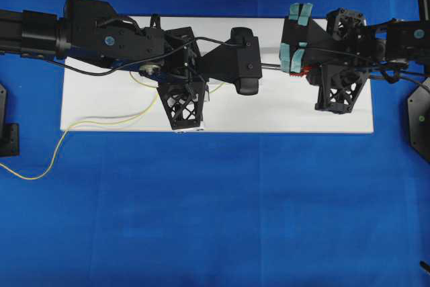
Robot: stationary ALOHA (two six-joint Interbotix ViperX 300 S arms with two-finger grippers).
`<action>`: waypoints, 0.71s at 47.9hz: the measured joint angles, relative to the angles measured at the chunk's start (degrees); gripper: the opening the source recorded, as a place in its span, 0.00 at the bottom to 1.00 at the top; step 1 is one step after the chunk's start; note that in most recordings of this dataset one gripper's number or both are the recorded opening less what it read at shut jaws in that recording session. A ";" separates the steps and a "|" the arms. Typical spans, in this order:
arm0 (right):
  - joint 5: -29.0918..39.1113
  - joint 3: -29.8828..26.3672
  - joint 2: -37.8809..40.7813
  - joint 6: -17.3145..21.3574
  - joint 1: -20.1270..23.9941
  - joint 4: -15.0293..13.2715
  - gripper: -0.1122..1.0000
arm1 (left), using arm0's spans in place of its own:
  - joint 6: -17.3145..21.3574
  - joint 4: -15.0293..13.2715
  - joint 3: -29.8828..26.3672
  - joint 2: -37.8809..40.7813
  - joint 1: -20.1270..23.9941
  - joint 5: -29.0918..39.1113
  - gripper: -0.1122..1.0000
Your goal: Touch the tip of the soldering iron to the tip of the solder at the mark.
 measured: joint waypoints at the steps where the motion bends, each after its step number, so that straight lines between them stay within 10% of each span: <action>1: 0.00 0.00 0.26 0.00 0.00 0.00 0.16 | 0.00 0.00 0.00 0.00 0.00 0.00 0.11; 34: -1.58 -0.79 5.36 0.09 0.00 0.00 0.16 | 0.18 0.00 -0.62 0.18 0.26 0.53 0.11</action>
